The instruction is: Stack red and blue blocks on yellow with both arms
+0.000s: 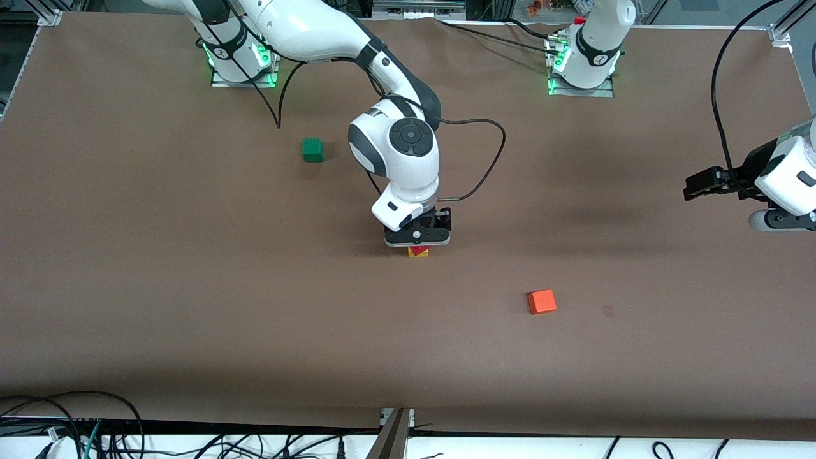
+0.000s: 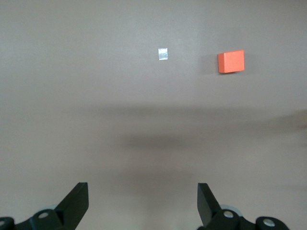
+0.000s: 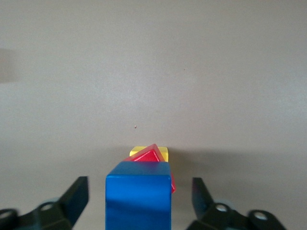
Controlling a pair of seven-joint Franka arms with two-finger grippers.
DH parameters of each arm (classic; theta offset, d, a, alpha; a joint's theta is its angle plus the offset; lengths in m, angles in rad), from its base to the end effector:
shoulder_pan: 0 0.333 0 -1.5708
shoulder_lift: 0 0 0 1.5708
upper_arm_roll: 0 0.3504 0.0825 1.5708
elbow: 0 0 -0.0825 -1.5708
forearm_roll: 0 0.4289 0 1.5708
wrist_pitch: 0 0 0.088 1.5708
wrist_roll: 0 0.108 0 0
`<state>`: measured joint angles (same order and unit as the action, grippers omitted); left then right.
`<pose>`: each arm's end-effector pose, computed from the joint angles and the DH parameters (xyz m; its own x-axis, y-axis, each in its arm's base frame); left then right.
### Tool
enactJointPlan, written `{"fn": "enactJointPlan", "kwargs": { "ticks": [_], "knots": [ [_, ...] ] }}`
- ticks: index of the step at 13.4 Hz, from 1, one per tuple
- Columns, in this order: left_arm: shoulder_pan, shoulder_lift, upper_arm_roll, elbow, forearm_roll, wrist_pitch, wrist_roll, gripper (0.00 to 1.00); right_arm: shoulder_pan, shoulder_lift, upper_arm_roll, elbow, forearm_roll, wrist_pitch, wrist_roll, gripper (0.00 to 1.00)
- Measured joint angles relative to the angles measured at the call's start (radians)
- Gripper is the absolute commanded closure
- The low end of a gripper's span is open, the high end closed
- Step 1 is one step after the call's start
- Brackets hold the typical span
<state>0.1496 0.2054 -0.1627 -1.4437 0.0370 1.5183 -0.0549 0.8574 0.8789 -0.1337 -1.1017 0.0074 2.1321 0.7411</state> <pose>0.6589 0.0063 0.5909 0.9909 0.0429 -0.1274 0.0419 -0.9991 -0.0109 0.6122 0.5927 0.3082 0.9833 0.0317 0.1790 0.0383 -0.9987 -0.0338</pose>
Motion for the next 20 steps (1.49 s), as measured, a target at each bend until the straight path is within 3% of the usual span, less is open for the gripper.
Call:
{"fn": "enactJointPlan", "kwargs": {
  "ticks": [4, 6, 8, 11, 15, 20],
  "knots": [
    [0.000, 0.000, 0.000, 0.000, 0.000, 0.001, 0.001, 0.00, -0.004, -0.021, -0.028, 0.038, 0.000, -0.093, 0.000, 0.00],
    [0.000, 0.002, 0.001, 0.000, 0.000, 0.001, 0.001, 0.00, -0.035, -0.102, -0.052, 0.065, 0.000, -0.178, 0.000, 0.00],
    [0.001, 0.003, 0.002, 0.000, 0.000, 0.001, 0.002, 0.00, -0.113, -0.207, -0.058, 0.066, 0.005, -0.265, 0.000, 0.00],
    [0.000, 0.003, 0.002, 0.000, 0.000, 0.001, 0.002, 0.00, -0.262, -0.299, -0.059, 0.044, 0.088, -0.370, -0.070, 0.00],
    [0.000, 0.004, 0.002, 0.000, -0.001, 0.001, 0.002, 0.00, -0.364, -0.432, -0.110, -0.102, 0.139, -0.400, -0.196, 0.00],
    [0.000, 0.004, 0.002, 0.000, -0.001, 0.001, 0.002, 0.00, -0.382, -0.734, -0.187, -0.405, 0.134, -0.454, -0.328, 0.00]
  ]
}}
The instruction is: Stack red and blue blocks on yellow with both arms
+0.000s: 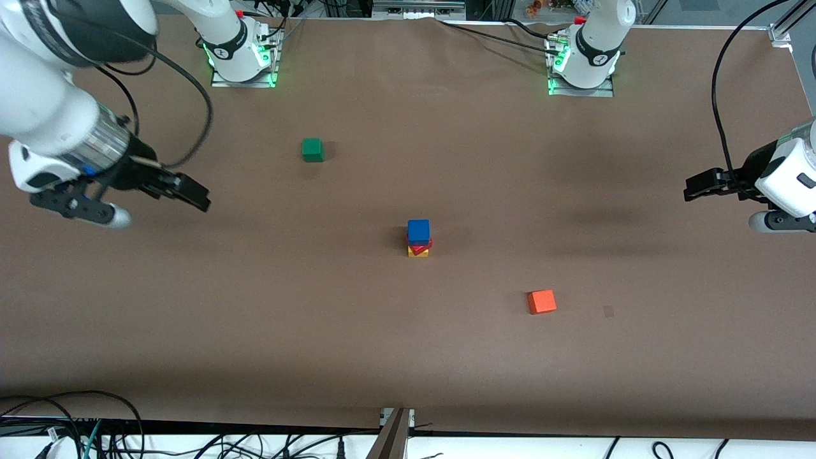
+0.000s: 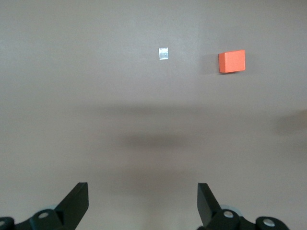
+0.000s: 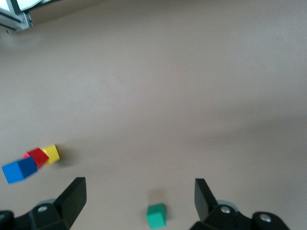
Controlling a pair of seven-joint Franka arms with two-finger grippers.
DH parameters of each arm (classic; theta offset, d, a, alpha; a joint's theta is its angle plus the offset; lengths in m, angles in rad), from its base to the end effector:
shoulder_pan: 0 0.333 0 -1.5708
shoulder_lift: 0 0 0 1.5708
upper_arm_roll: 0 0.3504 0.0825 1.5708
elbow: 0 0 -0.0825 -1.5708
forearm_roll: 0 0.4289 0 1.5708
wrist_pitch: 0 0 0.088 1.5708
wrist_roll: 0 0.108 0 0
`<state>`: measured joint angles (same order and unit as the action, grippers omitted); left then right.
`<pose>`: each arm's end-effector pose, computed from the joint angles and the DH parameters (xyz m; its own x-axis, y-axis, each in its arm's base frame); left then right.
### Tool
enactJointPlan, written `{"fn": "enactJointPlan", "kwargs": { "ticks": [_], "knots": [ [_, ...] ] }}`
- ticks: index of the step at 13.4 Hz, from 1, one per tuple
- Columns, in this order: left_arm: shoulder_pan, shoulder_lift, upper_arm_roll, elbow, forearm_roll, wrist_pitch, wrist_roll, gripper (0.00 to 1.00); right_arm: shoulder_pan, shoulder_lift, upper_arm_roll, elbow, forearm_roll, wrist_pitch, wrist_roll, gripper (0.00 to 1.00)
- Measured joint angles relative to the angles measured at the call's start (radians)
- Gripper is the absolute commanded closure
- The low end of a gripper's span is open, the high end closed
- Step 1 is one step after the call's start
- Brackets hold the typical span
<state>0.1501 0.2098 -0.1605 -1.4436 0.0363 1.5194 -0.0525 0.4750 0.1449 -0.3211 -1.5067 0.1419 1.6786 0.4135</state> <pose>0.6601 0.0080 0.5881 0.9905 0.0431 -0.1306 0.0422 -0.9991 -0.0098 0.6431 0.1289 0.6147 0.9642 -0.2649 -0.0075 -0.2643 -0.9591 -0.1013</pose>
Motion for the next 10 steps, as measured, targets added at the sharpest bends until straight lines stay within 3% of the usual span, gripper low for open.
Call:
{"fn": "enactJointPlan", "kwargs": {
  "ticks": [2, 6, 10],
  "knots": [
    [0.000, 0.000, 0.000, 0.000, 0.000, 0.000, 0.000, 0.00, -0.060, -0.080, 0.018, -0.086, -0.028, -0.022, -0.067, 0.00],
    [0.000, 0.000, 0.000, 0.000, 0.000, 0.000, 0.000, 0.00, -0.282, -0.118, 0.202, -0.115, -0.042, -0.047, -0.149, 0.00],
    [0.000, 0.000, 0.000, 0.000, 0.000, 0.000, 0.000, 0.00, -0.302, -0.118, 0.230, -0.113, -0.070, -0.052, -0.165, 0.00]
  ]
}}
